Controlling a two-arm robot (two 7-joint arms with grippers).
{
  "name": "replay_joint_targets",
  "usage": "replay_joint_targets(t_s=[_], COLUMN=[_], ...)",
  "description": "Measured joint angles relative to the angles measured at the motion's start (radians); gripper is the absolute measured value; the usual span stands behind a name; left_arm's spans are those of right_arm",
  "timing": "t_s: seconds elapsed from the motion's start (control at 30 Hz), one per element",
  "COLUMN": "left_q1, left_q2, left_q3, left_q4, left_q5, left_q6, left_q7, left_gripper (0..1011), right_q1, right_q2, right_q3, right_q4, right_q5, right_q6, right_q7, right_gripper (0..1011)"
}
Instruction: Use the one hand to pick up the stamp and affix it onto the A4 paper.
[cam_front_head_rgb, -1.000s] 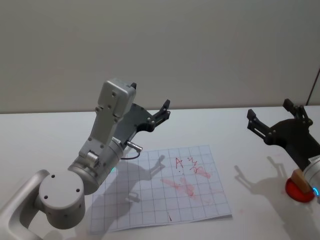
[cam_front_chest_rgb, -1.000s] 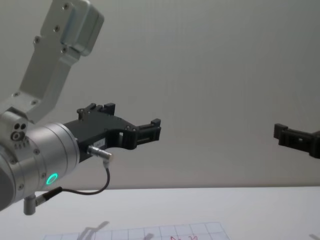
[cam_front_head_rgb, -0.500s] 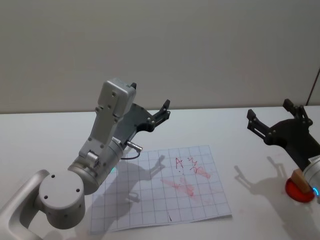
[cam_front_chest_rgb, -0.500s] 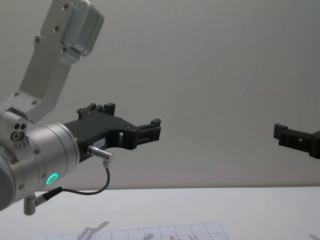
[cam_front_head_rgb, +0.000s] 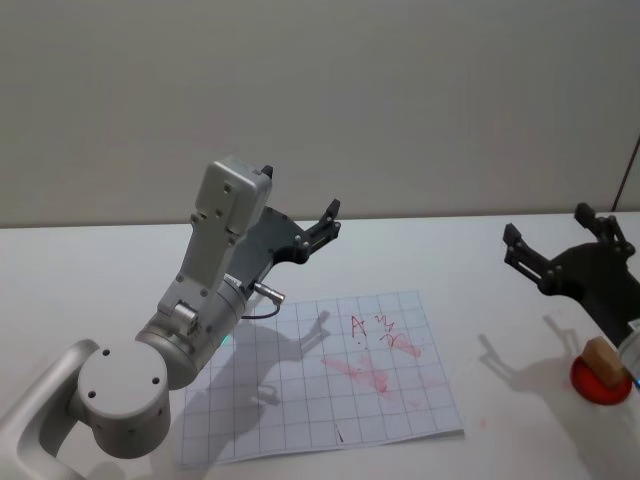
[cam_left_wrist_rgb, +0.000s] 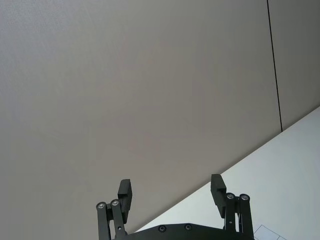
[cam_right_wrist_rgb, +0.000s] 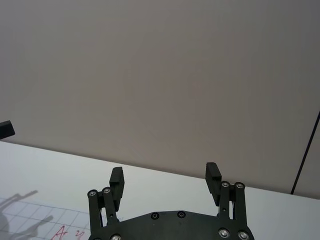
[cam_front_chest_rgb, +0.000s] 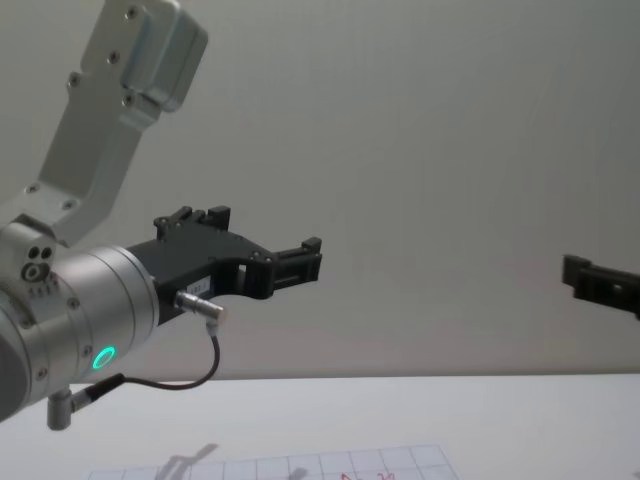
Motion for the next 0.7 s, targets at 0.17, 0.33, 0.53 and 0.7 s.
replay_joint_targets(t_s=[0.17,0.33,0.53,0.7], left_q1=[0.0,0.0,0.0,0.0], left_q2=[0.0,0.0,0.0,0.0], left_q3=[0.0,0.0,0.0,0.0], left_q4=[0.0,0.0,0.0,0.0], left_q5=[0.0,0.0,0.0,0.0], left_q6=[0.0,0.0,0.0,0.0], left_q7=[0.0,0.0,0.0,0.0], left_gripper=[1001,1001,1001,1001], right_q1=[-0.028,-0.067,-0.124,-0.157], right_q2=[0.028,0.06,0.104,0.128], right_q3=[0.017,0.036,0.058,0.07], right_q4=[-0.015,-0.035,-0.06,-0.07], right_q5=[0.029,0.059,0.089,0.093], right_q6=[0.006,0.024,0.064,0.094], right_q7=[0.003,0.0,-0.007,-0.016], right_gripper=[1001,1001,1001,1001])
